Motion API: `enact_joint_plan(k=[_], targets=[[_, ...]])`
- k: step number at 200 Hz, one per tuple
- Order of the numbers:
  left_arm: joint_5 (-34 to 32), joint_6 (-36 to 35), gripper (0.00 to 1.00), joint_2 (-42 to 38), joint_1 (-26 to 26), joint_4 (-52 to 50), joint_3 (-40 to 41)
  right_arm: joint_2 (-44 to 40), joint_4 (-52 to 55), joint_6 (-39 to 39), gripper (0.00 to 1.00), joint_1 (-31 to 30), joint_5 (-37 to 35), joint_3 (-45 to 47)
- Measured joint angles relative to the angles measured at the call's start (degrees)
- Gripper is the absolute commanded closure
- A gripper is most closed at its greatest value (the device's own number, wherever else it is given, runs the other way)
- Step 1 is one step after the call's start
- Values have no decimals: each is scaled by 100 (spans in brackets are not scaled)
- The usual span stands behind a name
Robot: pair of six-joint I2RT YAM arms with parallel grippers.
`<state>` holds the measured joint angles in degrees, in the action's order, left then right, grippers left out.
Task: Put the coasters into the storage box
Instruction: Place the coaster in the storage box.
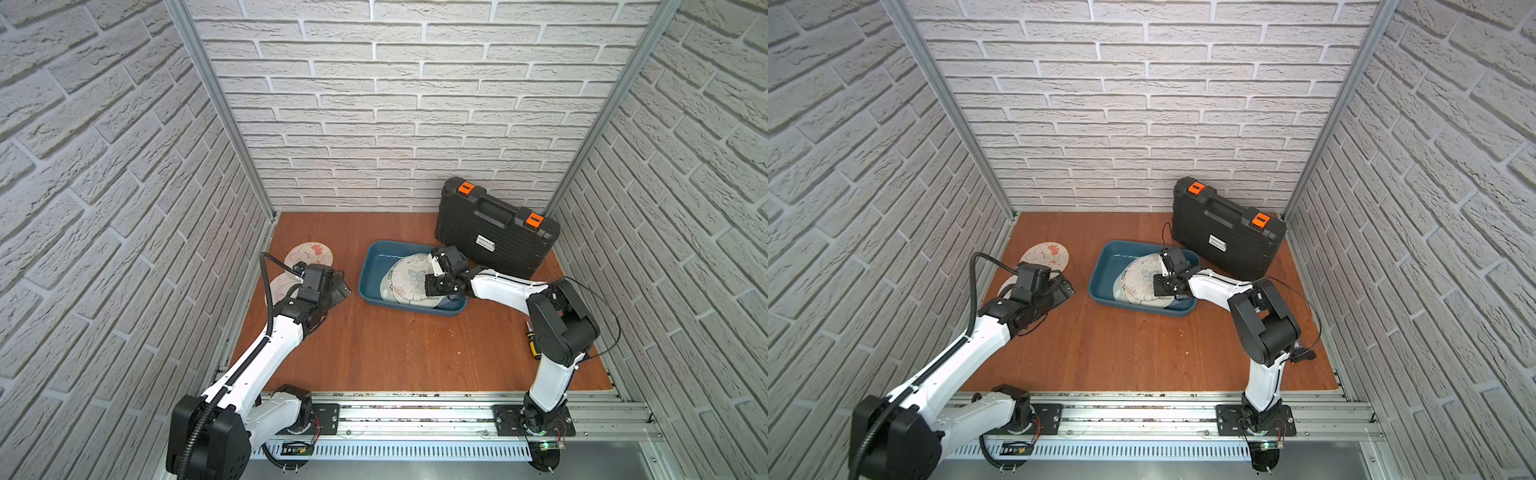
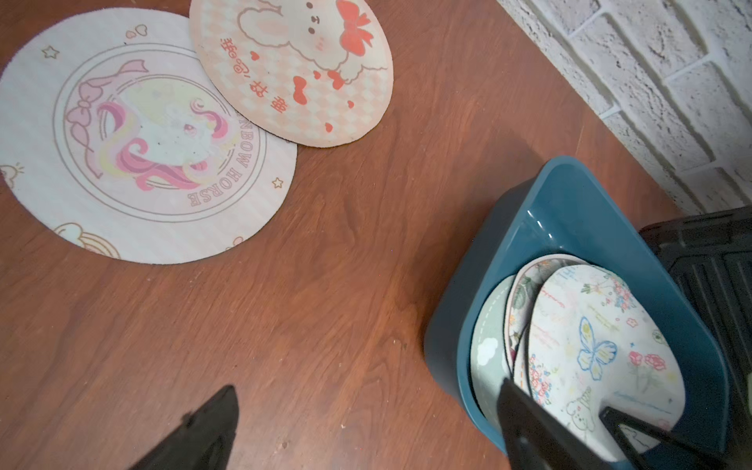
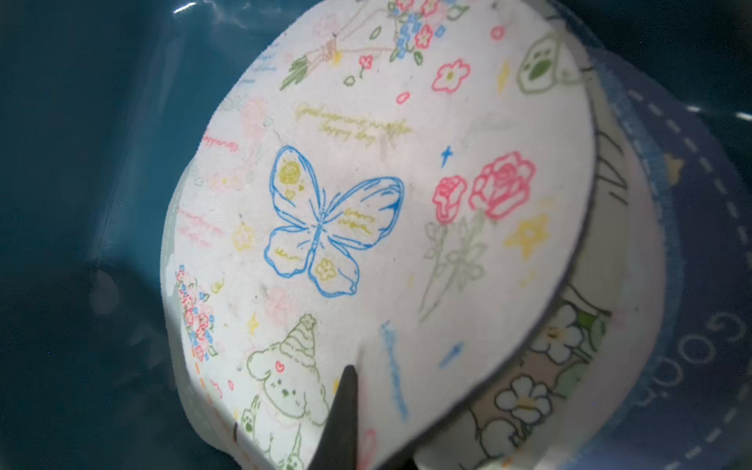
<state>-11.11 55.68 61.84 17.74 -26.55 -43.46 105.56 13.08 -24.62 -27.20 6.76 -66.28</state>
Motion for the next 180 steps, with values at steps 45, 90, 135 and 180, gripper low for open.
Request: enact_joint_plan(k=[45,90,135,180], targets=[[-57,-101,2,149,-4,-48,-20,-2,306,50,63,0,-208,-81],[-391,-361,2,343,-31,-490,-382,-299,780,201,40,0,-758,-90],[-734,-693,2,595,-216,-848,-763,-1226,1045,323,36,0,-1165,-90],[-817,-953,2,874,-625,-992,-767,-1600,1012,522,35,-114,-885,-90]])
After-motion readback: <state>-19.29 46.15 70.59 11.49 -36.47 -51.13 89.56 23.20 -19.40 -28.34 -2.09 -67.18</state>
